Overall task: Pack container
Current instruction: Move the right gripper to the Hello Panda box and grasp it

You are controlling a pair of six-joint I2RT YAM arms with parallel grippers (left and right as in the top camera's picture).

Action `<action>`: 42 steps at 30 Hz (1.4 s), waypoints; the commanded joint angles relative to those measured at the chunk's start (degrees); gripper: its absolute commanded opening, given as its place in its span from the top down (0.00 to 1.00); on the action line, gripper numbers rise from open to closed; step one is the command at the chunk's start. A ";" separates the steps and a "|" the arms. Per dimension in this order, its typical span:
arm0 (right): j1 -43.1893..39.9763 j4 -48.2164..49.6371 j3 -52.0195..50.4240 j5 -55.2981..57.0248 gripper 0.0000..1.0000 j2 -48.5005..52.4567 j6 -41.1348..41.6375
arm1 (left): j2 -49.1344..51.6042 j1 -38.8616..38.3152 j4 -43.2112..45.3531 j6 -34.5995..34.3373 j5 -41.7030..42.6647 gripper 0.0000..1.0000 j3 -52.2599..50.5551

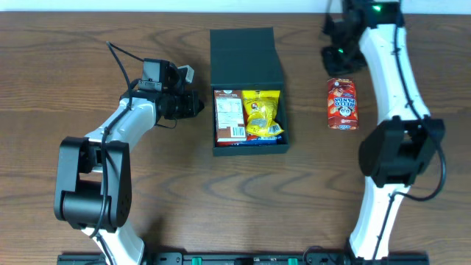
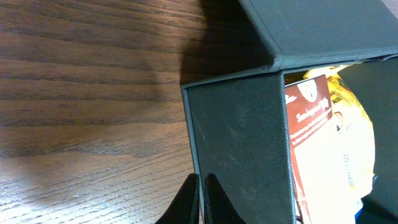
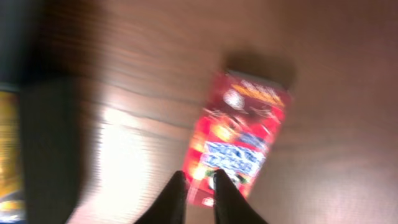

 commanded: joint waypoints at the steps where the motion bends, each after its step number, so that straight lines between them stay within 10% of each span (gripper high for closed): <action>1: -2.64 1.22 -5.16 1.88 0.42 1.90 0.52 | 0.96 0.02 0.00 0.44 -2.03 0.94 0.83; 2: -3.72 2.08 -7.52 1.84 0.05 1.90 0.55 | 0.96 0.00 0.00 0.44 -2.25 0.94 0.83; 3: -4.09 2.64 -8.81 1.84 0.01 1.90 0.57 | 0.96 0.00 0.00 0.42 -2.23 0.94 0.83; 20: -4.68 17.94 -25.29 1.60 0.01 1.90 3.19 | 0.96 0.00 0.00 0.39 -2.21 0.94 0.83; 29: -4.61 18.47 -25.31 -0.98 0.23 1.88 5.49 | 0.96 0.00 0.00 0.39 -2.21 0.94 0.83; 42: 0.63 1.07 -3.50 -3.78 0.29 1.86 7.34 | 0.96 0.02 0.04 0.42 -2.23 0.94 0.83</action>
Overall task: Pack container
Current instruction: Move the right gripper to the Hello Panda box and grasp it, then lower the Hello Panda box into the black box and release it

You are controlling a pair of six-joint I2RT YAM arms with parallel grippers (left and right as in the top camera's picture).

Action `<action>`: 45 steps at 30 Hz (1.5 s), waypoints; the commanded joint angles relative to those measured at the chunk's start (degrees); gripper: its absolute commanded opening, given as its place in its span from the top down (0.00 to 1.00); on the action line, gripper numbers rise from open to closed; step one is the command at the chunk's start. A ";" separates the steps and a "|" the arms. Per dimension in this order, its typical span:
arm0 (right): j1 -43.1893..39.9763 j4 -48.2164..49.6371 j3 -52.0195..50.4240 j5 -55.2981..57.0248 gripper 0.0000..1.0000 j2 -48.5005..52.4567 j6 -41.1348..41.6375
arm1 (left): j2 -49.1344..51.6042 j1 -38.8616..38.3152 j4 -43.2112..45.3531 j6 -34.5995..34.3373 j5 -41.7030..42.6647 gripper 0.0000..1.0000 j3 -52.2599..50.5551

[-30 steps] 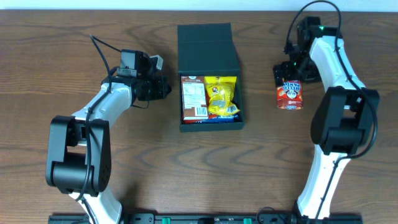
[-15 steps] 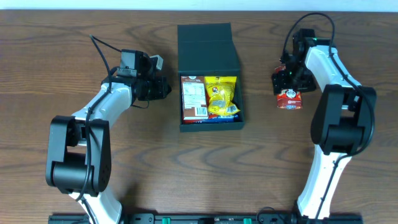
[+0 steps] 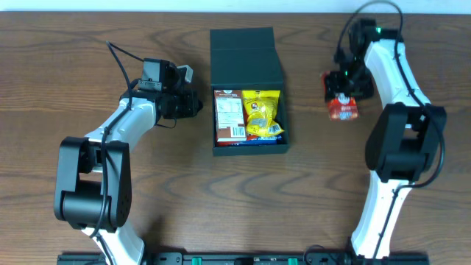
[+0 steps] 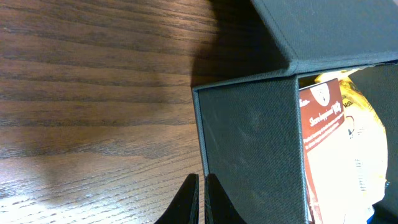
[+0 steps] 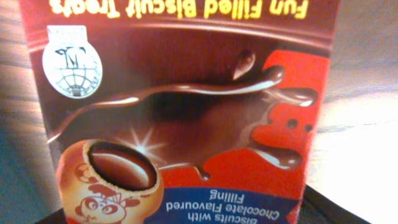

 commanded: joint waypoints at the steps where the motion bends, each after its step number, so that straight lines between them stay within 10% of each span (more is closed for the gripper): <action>1: 4.44 -3.39 7.34 -0.94 0.29 -0.50 2.29 | 0.96 0.02 0.04 0.42 -0.57 0.94 0.83; 24: 28.55 -8.59 6.60 -0.39 0.30 -0.48 30.77 | 0.96 6.08 0.00 0.48 0.09 0.94 0.83; 28: 30.84 -5.25 1.09 2.80 0.06 -0.48 31.28 | 0.96 6.08 -0.02 0.46 0.11 0.94 0.83; 41: 26.21 -9.11 15.23 7.52 0.02 -6.43 22.36 | 0.96 6.08 0.00 0.42 0.50 0.94 0.83; 45: 23.54 -5.57 14.97 -6.73 0.99 -7.52 13.05 | 0.96 6.08 0.00 0.42 0.50 0.94 0.83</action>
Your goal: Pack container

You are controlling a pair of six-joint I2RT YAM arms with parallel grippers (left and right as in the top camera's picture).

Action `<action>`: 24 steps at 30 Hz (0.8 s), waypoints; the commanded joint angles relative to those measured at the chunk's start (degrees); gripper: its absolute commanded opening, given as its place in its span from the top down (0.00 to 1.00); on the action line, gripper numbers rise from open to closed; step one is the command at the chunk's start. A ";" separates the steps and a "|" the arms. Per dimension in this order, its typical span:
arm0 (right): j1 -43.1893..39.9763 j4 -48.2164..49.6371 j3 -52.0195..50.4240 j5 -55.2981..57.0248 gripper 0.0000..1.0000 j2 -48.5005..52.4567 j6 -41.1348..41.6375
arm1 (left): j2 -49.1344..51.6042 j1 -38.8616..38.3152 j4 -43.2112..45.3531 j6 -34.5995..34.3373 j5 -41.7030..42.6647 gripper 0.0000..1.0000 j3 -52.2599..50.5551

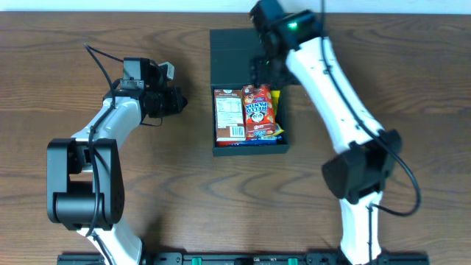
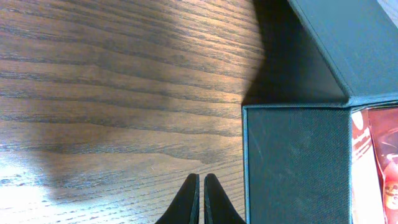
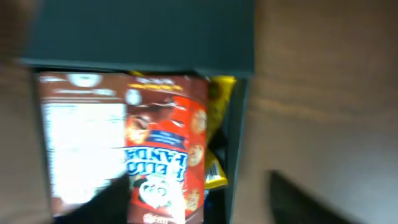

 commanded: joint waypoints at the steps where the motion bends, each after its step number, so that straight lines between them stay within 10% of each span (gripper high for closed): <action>1: -2.32 2.29 -0.35 -16.79 0.98 -0.74 -11.28 | 0.94 0.20 0.00 0.42 0.42 0.94 0.83; 9: -6.21 9.84 -15.23 -52.13 0.98 3.58 -29.81 | 0.92 0.20 -0.02 0.37 0.39 0.94 0.83; 24: -10.45 15.82 -28.94 -49.55 0.99 6.01 -31.54 | 0.94 0.20 0.02 -1.60 0.39 0.94 0.83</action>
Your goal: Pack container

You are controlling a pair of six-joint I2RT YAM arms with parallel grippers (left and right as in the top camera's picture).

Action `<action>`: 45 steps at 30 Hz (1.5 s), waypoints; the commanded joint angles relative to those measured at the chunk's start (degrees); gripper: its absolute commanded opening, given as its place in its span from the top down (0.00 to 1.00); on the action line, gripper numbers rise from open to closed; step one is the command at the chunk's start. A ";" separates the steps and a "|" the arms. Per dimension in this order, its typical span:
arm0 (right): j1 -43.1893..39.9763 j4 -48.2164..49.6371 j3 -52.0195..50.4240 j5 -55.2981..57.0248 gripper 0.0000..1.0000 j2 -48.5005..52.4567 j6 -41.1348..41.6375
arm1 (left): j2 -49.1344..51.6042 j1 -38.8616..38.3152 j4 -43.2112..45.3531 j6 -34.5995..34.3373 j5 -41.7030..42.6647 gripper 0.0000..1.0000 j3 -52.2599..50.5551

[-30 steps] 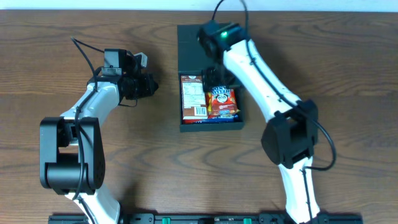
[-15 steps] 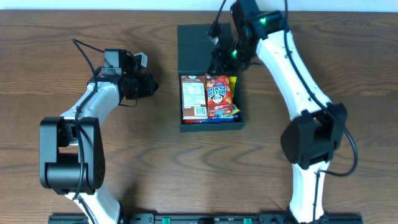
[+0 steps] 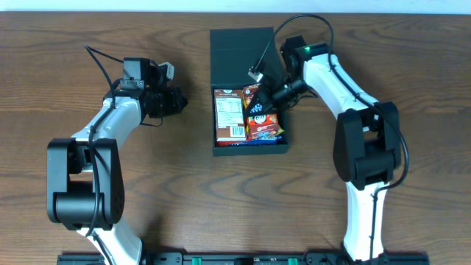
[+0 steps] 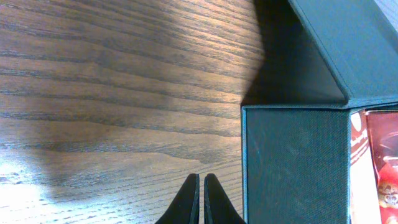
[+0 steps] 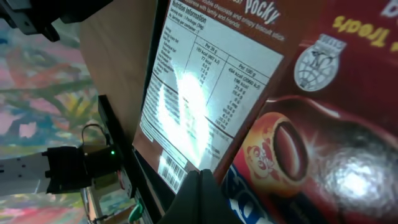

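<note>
The black container (image 3: 249,149) stands mid-table with its lid (image 3: 245,50) folded back. Inside, a brown Pocky box (image 3: 229,114) lies on the left, and a red Hello Panda box (image 3: 262,121) lies tilted on the right. My right gripper (image 3: 259,101) is shut and empty, its tips down against the boxes. In the right wrist view the shut right gripper (image 5: 202,193) sits where the Pocky box's label (image 5: 205,93) meets the Hello Panda box (image 5: 311,143). My left gripper (image 3: 179,103) is shut and empty to the container's left, where its wrist view shows the gripper (image 4: 201,199) beside the container wall (image 4: 292,168).
The wooden table (image 3: 147,184) surrounds the container. My right arm (image 3: 346,81) reaches in from the right, over the container's right rim. The left arm (image 3: 110,125) lies along the left side of the table.
My right gripper was open above the back of the container; now it is shut and down on the boxes inside. The Hello Panda box lies more tilted. The left gripper has not moved.
The Hello Panda box first lay on the table right of the container, my right gripper above it. Then the gripper was down at it. Later the box lay inside the container, over a yellow bag, with the gripper open. The left gripper drew slightly away leftward.
</note>
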 commanded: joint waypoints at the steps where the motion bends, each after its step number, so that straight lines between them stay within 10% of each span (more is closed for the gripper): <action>1: -1.20 0.63 -1.44 4.72 0.99 0.37 -2.40 | 0.87 0.20 0.02 -0.70 0.24 0.94 0.85; 23: -12.76 3.65 13.55 -4.48 0.99 -1.68 -3.52 | 0.87 0.20 4.35 -5.18 5.64 0.94 7.89; 45: -10.14 -4.17 -8.81 11.82 0.98 -1.62 -6.14 | 0.92 0.15 1.92 -11.17 0.94 0.94 7.80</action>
